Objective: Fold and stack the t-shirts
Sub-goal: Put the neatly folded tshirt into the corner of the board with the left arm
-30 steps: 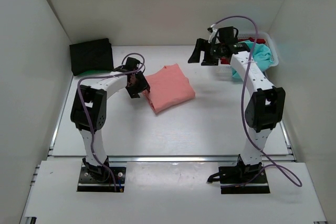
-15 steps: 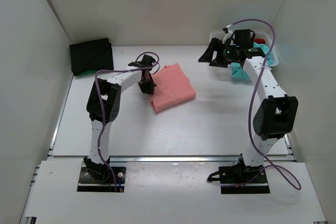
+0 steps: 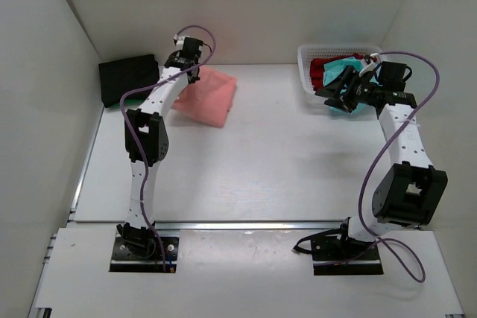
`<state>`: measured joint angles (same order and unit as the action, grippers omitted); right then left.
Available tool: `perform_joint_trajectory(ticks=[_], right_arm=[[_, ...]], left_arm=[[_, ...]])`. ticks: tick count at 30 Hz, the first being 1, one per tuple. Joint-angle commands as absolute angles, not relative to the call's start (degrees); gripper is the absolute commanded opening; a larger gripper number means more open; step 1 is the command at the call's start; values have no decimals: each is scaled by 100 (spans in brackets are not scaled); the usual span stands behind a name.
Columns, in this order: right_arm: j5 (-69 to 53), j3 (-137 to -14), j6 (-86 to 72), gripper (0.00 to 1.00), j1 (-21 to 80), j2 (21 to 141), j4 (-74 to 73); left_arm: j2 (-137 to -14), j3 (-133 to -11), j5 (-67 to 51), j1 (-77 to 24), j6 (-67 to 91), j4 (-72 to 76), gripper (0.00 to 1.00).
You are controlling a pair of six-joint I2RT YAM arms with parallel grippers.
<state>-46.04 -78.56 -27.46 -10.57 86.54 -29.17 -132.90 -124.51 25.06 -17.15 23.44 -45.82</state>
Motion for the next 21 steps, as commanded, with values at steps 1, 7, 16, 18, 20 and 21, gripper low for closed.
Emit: perform_joint_trajectory(ticks=[1,7,16,18,20,21], right_arm=[[-5001,-7709,-2778,59,-976,8455,-2742],[-4939,-7410,-2724,58,-1107,8359,-2909],[-4835,-7480,-2629,56,-1179,8463,-3321],[-4834,-7794,-2479,56,-1099,8665,-3488],[-4790,-7953,-2435,56,-1011,8850,-3656],[-4799,-8050,-2443,56,-1028,8911,-3700]], left_arm=[[-13402,-13199,3743,-1547,961,-4140,0],[-13614,-13684,3745,-1021,184,-3498,0],[-13448,-14370,3402,-546,9,-3226,0],[-13430,-14431,3367,-431,-157,-3200,0],[-13377,-14458,3323,-300,-114,-3173,0],[-13299,-14432,3253,-186,-62,-3147,0]])
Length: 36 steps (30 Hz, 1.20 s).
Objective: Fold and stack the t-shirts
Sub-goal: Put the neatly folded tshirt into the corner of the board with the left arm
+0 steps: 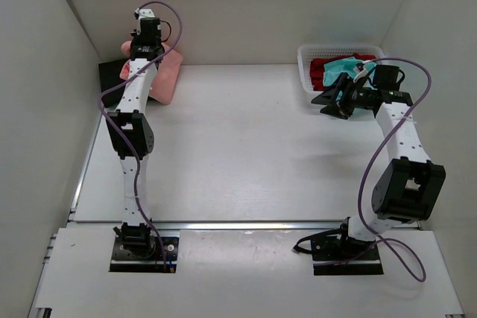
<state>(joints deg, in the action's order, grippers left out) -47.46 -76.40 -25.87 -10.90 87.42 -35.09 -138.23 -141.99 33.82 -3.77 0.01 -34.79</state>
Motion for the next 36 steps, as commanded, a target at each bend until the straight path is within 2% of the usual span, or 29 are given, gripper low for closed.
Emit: perform_joint_trajectory(ticks=[1,7,20,21,22,23,24,25,26,27,29,30,31,36], right_arm=[[-4764,-8059,-2435,56,-976,8982,-3683],[-4720,-8340,-2496,55,-739,9316,-3709],[-4386,-9447,-2488,54,-325,10046,-4263],[-4342,-9474,-2496,53,-273,10107,-4315],[-4333,-9570,-2487,53,-229,10142,-4333],[-4298,-9615,-2479,54,-220,10151,-4324],[-4237,-9667,-2461,56,-150,10186,-4368],[-4228,-9720,-2452,59,-149,10239,-4325],[-4184,-9764,-2461,61,-141,10283,-4316],[-4149,-9799,-2444,61,-132,10240,-4281],[-4087,-9861,-2426,65,-149,10292,-4324],[-4035,-9922,-2382,78,-149,10292,-4298],[-3973,-9992,-2330,99,-158,10301,-4333],[-3674,-10222,-2101,99,-176,10319,-4631]], left_arm=[[-13263,-14388,3261,-167,-70,-3120,0],[-13227,-14212,3147,465,210,-2971,0],[-13912,-14194,3120,1054,747,-2645,0],[-13965,-14194,3094,1046,756,-2602,3],[-14035,-14229,2981,1072,756,-2558,14],[-14071,-14264,2849,1072,756,-2479,43],[-14106,-14326,2778,1064,852,-2470,55],[-14098,-14378,2647,1098,940,-2452,62],[-14063,-14388,2489,1099,1158,-2443,86],[-13967,-14362,2348,1107,1291,-2435,99],[-13783,-14283,2198,1064,1510,-2452,99],[-13581,-14134,2084,1107,1721,-2470,99],[-13475,-13889,1787,1090,1862,-2496,98],[-12158,-11973,276,888,3109,-2382,99]])
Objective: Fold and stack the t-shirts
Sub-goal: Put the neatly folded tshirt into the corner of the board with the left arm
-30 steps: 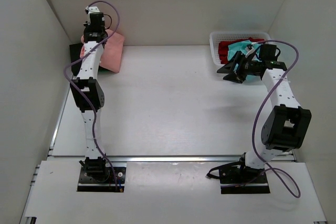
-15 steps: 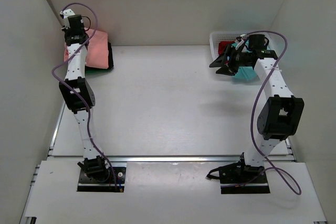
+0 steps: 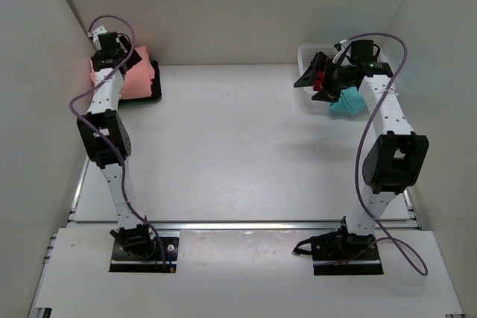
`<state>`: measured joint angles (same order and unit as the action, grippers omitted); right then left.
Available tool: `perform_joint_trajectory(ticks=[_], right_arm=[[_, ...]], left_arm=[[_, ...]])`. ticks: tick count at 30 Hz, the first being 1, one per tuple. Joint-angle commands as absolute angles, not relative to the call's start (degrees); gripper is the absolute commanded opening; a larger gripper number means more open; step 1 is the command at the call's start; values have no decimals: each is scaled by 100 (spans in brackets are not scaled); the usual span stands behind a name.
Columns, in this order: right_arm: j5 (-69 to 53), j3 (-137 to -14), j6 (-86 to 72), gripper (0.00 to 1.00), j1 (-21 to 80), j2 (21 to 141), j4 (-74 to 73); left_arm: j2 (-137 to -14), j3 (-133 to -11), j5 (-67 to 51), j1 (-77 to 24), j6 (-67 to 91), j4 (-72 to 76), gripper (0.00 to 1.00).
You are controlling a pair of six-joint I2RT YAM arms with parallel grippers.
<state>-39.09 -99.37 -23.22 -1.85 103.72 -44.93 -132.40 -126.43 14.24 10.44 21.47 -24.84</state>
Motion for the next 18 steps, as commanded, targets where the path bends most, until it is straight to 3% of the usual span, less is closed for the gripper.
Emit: perform_joint_trajectory(ticks=[1,9,14,18], right_arm=[[-3613,-10204,-1970,99,-202,10275,-4710],[-2576,-9634,-1977,99,-483,9537,-4158],[-1541,-9053,-2040,99,-668,9036,-3017],[-1143,-9553,-1662,99,-572,9499,-2681]], left_arm=[[-12025,-11492,159,801,3303,-2364,99],[-10180,-9133,-1080,-252,3289,-2030,99],[-8994,-8088,-853,-1106,2919,-2328,99],[-8333,-7420,-553,-1406,2664,-2908,99]])
